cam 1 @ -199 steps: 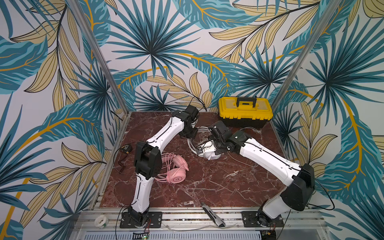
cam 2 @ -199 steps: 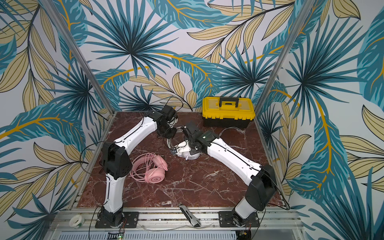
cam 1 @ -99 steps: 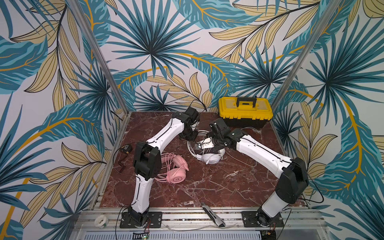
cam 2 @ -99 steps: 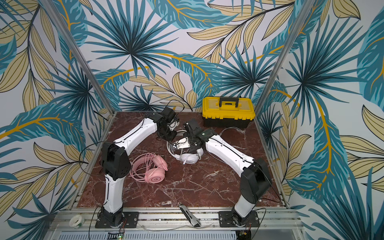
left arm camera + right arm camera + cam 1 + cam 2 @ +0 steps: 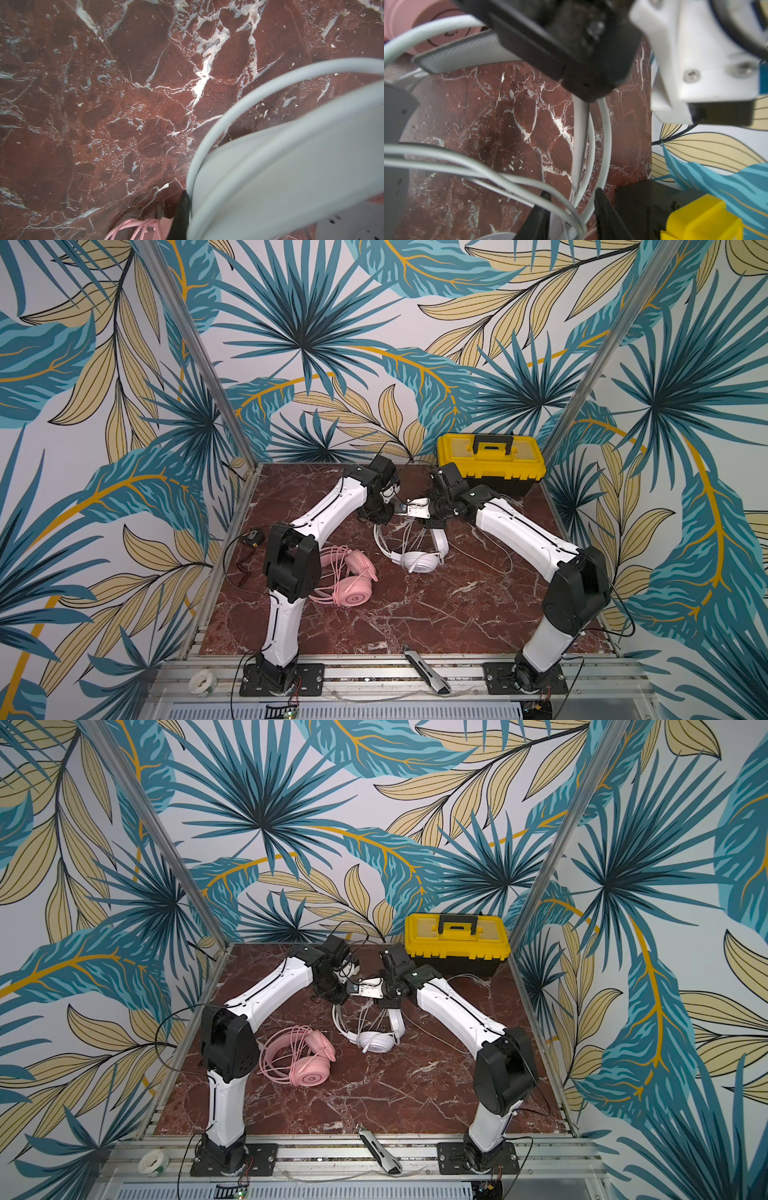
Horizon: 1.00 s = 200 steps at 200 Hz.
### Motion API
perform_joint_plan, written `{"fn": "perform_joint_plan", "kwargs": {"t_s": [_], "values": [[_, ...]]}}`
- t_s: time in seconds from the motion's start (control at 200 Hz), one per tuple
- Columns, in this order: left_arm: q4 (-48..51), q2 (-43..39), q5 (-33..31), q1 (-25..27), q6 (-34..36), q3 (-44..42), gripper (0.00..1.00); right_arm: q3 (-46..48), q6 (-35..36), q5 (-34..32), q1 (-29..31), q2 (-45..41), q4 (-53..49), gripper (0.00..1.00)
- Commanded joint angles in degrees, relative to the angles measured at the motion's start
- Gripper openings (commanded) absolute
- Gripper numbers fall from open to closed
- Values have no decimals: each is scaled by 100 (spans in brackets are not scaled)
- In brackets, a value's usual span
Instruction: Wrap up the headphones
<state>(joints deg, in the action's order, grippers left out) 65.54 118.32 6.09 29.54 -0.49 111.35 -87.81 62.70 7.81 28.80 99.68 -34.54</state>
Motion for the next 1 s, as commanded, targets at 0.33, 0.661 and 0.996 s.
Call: {"fn": "perform_joint_plan", "kwargs": {"t_s": [0.33,0.661,0.996], "values": [[-37,-463,567,-146,-51,-68,0,381,-2387,1164,-684,-546,1265,76],[-49,-456,672,-175,-104,-105,0,781,-3326,1748,-992,-801,1800,80],[-42,-585,1066,-352,-232,-171,0,1430,-6074,2624,-2147,-1095,2982,86]]}}
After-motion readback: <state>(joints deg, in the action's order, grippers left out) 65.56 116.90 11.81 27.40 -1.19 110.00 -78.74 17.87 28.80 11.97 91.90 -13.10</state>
